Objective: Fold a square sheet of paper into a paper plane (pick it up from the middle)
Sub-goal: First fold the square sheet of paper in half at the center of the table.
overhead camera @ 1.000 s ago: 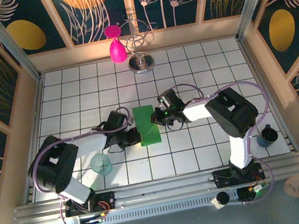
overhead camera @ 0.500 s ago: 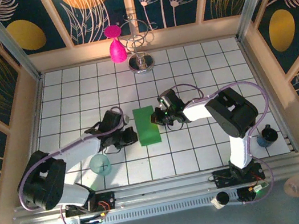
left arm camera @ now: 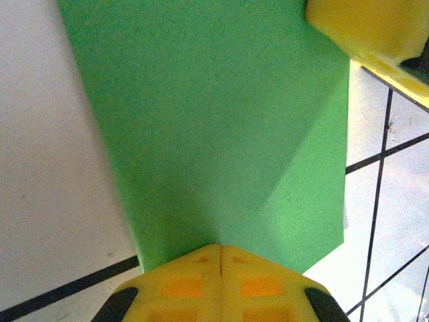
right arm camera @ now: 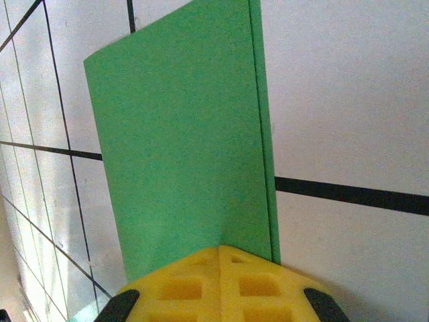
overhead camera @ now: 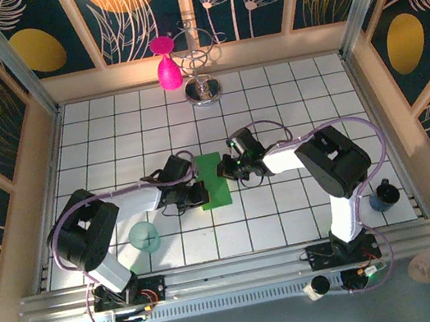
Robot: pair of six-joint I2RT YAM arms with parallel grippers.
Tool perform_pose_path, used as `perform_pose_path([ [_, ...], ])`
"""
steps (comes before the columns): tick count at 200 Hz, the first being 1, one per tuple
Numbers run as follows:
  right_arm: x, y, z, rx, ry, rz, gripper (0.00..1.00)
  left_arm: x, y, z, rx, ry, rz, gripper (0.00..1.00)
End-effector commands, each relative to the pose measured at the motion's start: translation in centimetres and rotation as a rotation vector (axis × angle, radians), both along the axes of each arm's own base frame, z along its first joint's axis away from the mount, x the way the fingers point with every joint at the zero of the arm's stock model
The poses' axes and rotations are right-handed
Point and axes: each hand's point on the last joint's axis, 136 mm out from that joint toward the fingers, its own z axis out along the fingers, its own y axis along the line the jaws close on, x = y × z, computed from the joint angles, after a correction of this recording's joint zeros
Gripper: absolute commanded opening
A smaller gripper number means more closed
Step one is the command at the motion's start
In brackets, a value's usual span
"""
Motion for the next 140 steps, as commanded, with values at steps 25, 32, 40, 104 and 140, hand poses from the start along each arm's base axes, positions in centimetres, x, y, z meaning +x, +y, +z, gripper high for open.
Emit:
perform_pose_path([
  [25, -7.7, -11.3, -10.9, -0.525, 0.320, -0.108, 0.00, -5.8, 4.4, -2.7, 0.161, 0.141, 0.004, 0.04],
  [32, -7.6, -11.3, -10.8, -0.522, 0.317, -0.111, 0.00, -6.2, 4.8, -2.9, 0.175, 0.145, 0.007, 0.04],
  [40, -7.5, -11.2, -10.8, -0.518, 0.315, -0.114, 0.00, -6.5, 5.0, -3.0, 0.181, 0.147, 0.015, 0.04],
  [104, -5.5, -8.6, -8.3, -0.425, 0.252, -0.109, 0.01, -1.7, 2.9, 2.6, 0.106, -0.062, 0.050, 0.04],
  [140, -0.9, -3.1, -2.0, -0.237, 0.107, -0.087, 0.05, 1.9, 0.5, 7.8, -0.036, -0.224, 0.107, 0.09],
])
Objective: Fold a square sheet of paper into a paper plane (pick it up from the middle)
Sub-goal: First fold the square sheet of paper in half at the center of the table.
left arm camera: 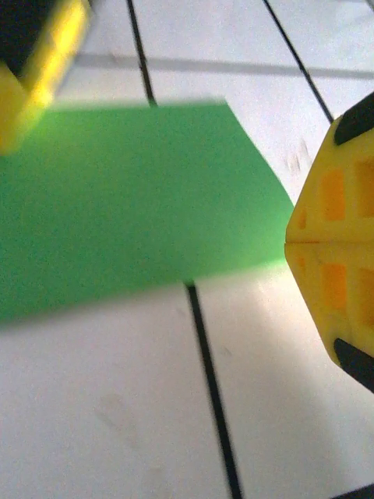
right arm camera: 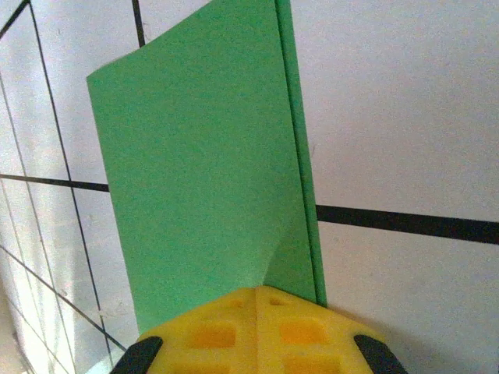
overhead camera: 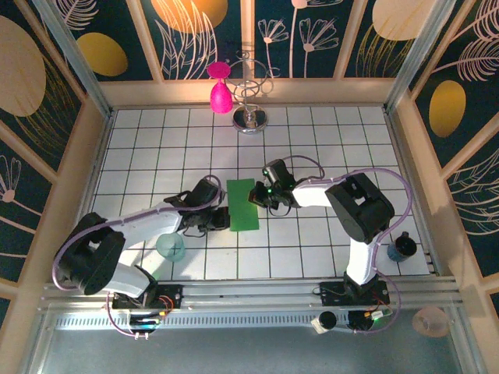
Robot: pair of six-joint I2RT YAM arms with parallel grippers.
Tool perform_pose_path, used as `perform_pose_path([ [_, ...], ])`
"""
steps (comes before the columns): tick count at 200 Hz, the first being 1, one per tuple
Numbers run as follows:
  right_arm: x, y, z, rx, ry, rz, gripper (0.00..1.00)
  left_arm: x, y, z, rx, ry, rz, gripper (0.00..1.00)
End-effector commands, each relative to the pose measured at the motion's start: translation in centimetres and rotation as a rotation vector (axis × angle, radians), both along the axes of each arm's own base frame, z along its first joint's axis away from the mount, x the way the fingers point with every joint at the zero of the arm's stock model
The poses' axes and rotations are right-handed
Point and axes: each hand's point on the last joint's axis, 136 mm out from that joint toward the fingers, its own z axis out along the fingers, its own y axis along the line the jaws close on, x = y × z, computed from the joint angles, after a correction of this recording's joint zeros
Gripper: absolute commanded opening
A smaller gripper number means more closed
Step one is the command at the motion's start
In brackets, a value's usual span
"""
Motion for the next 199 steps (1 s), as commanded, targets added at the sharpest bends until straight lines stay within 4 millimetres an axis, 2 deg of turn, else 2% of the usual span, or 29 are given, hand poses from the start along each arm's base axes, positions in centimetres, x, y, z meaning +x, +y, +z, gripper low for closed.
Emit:
perform_pose_path([
  [1, -1.2, -3.4, -2.9, -0.205, 0.089, -0.065, 0.06, 2.8, -1.4, 3.9, -0.082, -0.120, 0.050, 0.09],
  [27, 2.0, -0.9, 3.7, -0.076, -0.057, -0.072, 0.14, 4.5, -1.9, 4.6, -0.101, -0.154, 0.097, 0.13],
  [40, 2.7, -0.9, 6.2, -0.034, -0.119, -0.091, 0.17, 5.1, -2.4, 4.9, -0.140, -0.156, 0.119, 0.16],
  [56, 2.7, -1.8, 7.9, 0.003, -0.170, -0.125, 0.25, 5.4, -3.1, 5.0, -0.192, -0.150, 0.122, 0.21],
  [95, 1.4, -4.8, 8.2, 0.066, -0.197, -0.204, 0.44, 6.5, -3.5, 3.0, -0.216, -0.098, 0.146, 0.29],
  [116, 1.0, -6.1, 8.1, 0.071, -0.210, -0.244, 0.50, 6.8, -4.4, 1.8, -0.241, -0.058, 0.129, 0.31],
  [148, 1.1, -7.1, 7.4, 0.049, -0.224, -0.273, 0.51, 7.6, -5.6, 0.7, -0.227, -0.033, 0.086, 0.32],
  [155, 1.1, -7.1, 7.2, 0.052, -0.224, -0.276, 0.51, 8.0, -5.8, 1.1, -0.223, -0.040, 0.084, 0.32],
  [159, 1.1, -7.1, 7.1, 0.053, -0.227, -0.275, 0.51, 8.0, -5.7, -0.1, -0.199, -0.020, 0.086, 0.32],
  [199, 1.5, -7.6, 6.5, 0.068, -0.229, -0.304, 0.52, 8.0, -5.5, -3.0, -0.140, 0.036, 0.099, 0.32],
])
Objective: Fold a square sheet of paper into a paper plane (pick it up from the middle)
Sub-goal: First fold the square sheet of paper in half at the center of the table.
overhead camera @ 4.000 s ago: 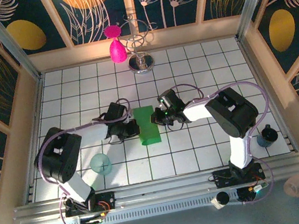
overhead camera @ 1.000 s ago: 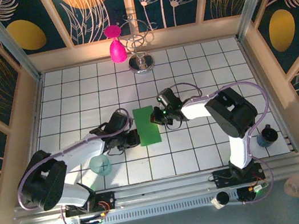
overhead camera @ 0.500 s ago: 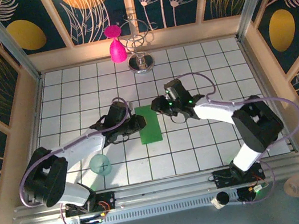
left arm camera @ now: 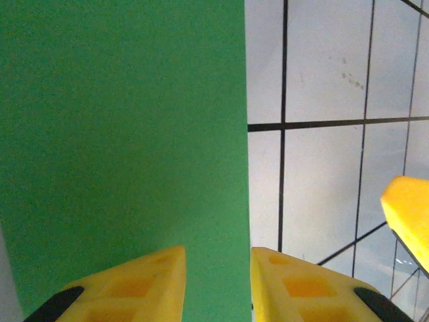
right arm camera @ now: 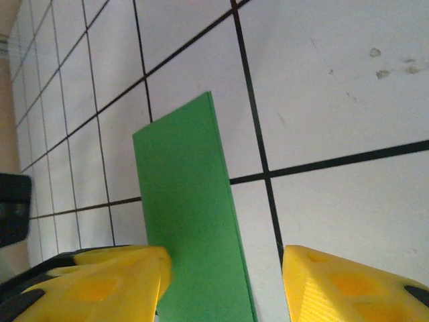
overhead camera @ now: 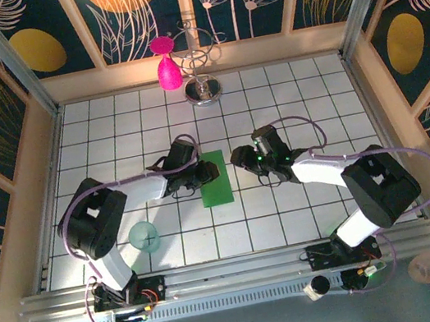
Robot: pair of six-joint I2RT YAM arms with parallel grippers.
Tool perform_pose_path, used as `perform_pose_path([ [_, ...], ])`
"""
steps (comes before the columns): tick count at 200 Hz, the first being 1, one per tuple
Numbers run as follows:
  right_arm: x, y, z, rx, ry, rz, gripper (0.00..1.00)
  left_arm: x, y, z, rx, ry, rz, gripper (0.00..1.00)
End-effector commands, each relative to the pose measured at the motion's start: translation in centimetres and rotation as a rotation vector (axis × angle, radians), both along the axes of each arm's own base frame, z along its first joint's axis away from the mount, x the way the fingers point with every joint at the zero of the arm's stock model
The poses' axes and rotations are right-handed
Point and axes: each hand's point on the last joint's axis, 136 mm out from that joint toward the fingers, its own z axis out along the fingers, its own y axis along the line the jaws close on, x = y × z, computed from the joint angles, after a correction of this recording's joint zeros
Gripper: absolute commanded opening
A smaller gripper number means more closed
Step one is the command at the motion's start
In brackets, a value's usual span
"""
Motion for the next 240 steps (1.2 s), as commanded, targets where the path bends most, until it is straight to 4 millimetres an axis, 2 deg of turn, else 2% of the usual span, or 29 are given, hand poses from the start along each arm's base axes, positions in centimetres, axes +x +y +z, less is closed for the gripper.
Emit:
perform_pose_path([
  [1, 1.0, -0.8, 0.2, 0.022, -0.039, -0.055, 0.52, 0.0, 0.1, -1.5, 0.026, 0.032, -0.008, 0.32],
  [70, 0.4, -1.1, -0.9, 0.067, -0.011, -0.056, 0.52, 0.6, -0.6, -2.6, 0.030, 0.071, -0.001, 0.31],
  [76, 0.4, -1.2, -0.9, 0.067, -0.009, -0.058, 0.52, 1.4, -1.2, -1.8, 0.018, 0.053, -0.002, 0.31],
  [108, -0.1, -1.2, -0.8, 0.075, -0.007, -0.048, 0.52, 2.2, -2.0, -0.9, 0.001, 0.049, -0.012, 0.32],
  [126, -0.8, -1.3, -0.9, 0.086, 0.006, -0.041, 0.51, 2.6, -2.6, 1.5, -0.041, 0.009, -0.021, 0.32],
  [145, -1.7, -1.3, -0.8, 0.114, 0.023, -0.034, 0.49, 3.1, -2.0, 3.3, -0.036, -0.046, -0.002, 0.34],
  [160, -2.2, -0.9, -0.5, 0.139, 0.026, -0.021, 0.47, 3.2, -1.0, 3.1, -0.015, -0.056, 0.022, 0.34],
  [177, -2.9, -0.1, -0.5, 0.152, 0.043, -0.006, 0.46, 3.1, -0.1, 2.0, -0.006, -0.029, 0.038, 0.34],
  [198, -3.6, 0.6, -0.8, 0.168, 0.063, 0.003, 0.42, 3.2, 0.4, 1.2, -0.004, -0.017, 0.049, 0.34],
  [240, -4.2, 1.2, -0.8, 0.172, 0.084, 0.017, 0.41, 3.6, 1.7, -1.1, 0.063, 0.017, 0.087, 0.34],
])
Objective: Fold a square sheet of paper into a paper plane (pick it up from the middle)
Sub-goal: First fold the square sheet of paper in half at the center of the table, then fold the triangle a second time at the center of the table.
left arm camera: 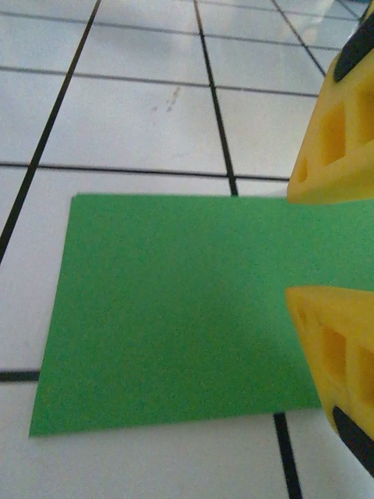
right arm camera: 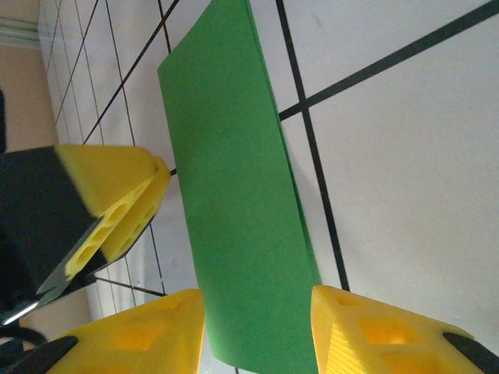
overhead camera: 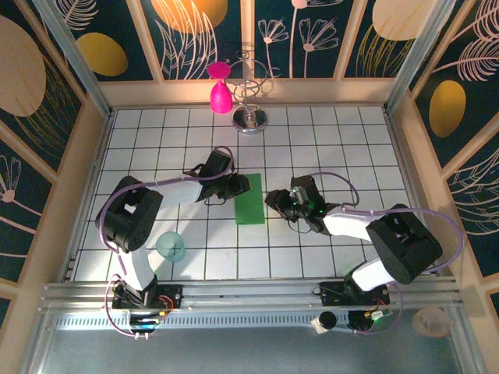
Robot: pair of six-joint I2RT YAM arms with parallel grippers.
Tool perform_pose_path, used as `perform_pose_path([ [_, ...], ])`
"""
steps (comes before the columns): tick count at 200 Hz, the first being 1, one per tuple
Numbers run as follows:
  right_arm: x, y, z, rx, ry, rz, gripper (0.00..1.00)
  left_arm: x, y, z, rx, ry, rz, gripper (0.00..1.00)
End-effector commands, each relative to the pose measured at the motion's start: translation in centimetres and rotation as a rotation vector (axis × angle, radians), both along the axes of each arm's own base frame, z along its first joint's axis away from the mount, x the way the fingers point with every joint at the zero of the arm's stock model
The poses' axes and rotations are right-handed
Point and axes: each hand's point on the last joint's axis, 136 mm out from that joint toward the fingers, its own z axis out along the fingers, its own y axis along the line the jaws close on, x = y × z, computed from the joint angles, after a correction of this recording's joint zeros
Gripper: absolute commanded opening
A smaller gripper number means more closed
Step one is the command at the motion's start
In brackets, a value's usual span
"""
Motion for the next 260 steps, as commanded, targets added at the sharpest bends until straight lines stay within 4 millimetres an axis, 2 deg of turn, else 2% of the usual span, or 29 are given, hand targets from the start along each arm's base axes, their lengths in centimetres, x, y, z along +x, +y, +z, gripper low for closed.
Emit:
perform_pose_path([
  [1, -0.3, 0.4, 0.7, 0.027, 0.003, -0.001, 0.41, -0.2, 1.0, -2.0, 0.050, 0.037, 0.019, 0.34],
  [69, -1.2, 1.5, -1.2, 0.014, 0.098, 0.054, 0.47, -0.7, 1.2, -4.0, 0.046, 0.083, 0.031, 0.34],
  [104, -2.0, 2.5, -1.9, 0.018, 0.144, 0.097, 0.46, -0.8, 1.2, -4.1, 0.042, 0.093, 0.028, 0.35],
  [136, -2.3, 2.9, -1.9, 0.026, 0.153, 0.117, 0.42, -0.9, 1.2, -4.0, 0.041, 0.090, 0.026, 0.35],
  [187, -3.3, 3.5, -2.4, 0.043, 0.188, 0.152, 0.40, -0.9, 1.0, -3.9, 0.033, 0.091, 0.024, 0.35],
  [260, -3.0, 3.5, -1.7, 0.049, 0.149, 0.143, 0.25, -0.8, 0.8, -3.2, 0.017, 0.079, 0.018, 0.35],
])
